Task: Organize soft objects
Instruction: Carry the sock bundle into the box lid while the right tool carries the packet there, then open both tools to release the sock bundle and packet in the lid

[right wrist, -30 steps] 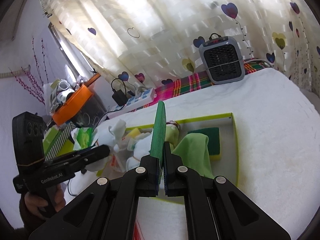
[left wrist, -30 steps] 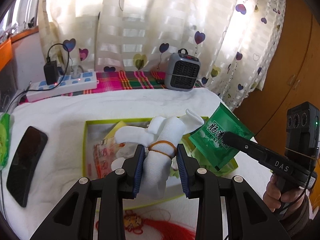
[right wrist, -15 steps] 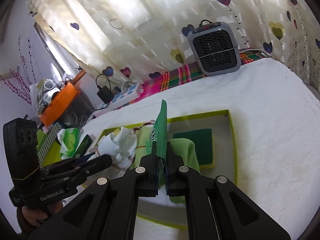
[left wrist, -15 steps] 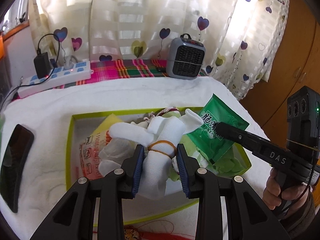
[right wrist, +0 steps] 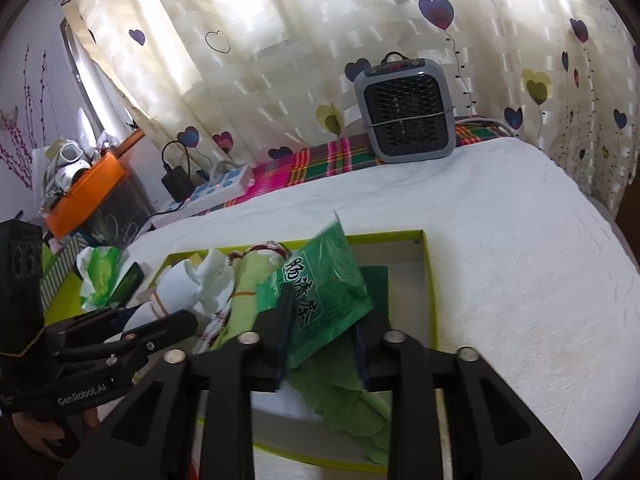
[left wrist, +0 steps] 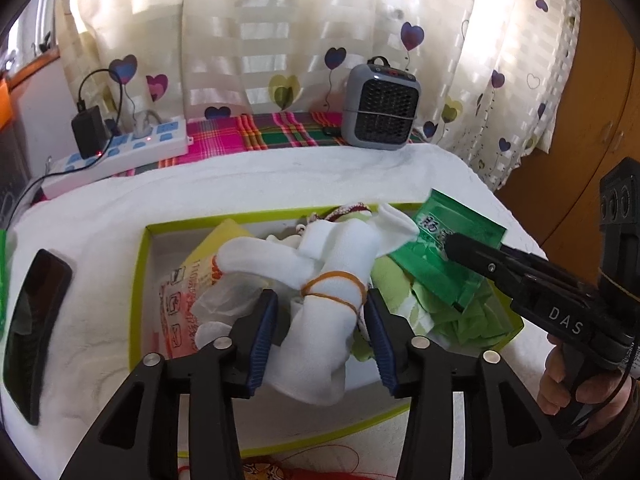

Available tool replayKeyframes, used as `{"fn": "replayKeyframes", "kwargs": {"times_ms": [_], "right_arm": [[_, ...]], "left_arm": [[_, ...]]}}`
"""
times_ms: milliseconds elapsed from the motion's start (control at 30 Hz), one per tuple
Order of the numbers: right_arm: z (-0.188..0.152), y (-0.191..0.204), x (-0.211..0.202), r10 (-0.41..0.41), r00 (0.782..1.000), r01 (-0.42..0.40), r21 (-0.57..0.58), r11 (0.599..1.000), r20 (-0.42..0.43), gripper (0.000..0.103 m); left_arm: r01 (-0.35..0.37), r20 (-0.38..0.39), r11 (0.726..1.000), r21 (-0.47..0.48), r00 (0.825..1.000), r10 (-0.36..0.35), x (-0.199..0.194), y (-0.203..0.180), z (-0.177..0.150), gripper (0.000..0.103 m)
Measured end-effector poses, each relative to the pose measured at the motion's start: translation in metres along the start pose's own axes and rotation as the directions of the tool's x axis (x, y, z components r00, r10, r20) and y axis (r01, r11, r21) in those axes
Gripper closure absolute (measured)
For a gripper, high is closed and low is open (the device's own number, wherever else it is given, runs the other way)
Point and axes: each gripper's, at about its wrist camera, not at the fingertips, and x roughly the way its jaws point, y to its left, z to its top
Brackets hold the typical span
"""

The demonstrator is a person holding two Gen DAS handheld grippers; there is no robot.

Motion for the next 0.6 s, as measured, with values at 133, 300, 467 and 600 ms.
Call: {"fn": "replayKeyframes", "kwargs": {"times_ms": [133, 300, 467, 600], "right_arm": [[-0.001, 0.0, -0.002, -0.021, 1.0, 0.021, -0.008, 1.0, 0.009, 0.057], [-0.001, -0.001, -0.004, -0.034, 0.999, 0.034, -0.003, 0.999, 0.016, 0.047], [-0.001, 0.001, -0.01, -0.056, 0.998, 0.057, -0.021, 0.998, 0.029, 0.044], [-0.003, 0.004, -0.016, -0.084, 0.995, 0.086, -0.04, 0.995, 0.048, 0.041]], "left_arm": [[0.007, 0.001, 1.0, 0.001, 1.0, -0.007, -0.002, -0.002, -0.002, 0.054], [-0.004, 0.002, 1.0, 0.005, 1.0, 0.004, -0.004, -0.003, -0.004, 0.053], [-0.017, 0.013, 1.0, 0.012, 1.0, 0.017, -0.008, -0.004, -0.005, 0.049], [-0.023, 0.024, 1.0, 0.012, 0.999, 0.023, -0.014, -0.004, -0.007, 0.048]]}}
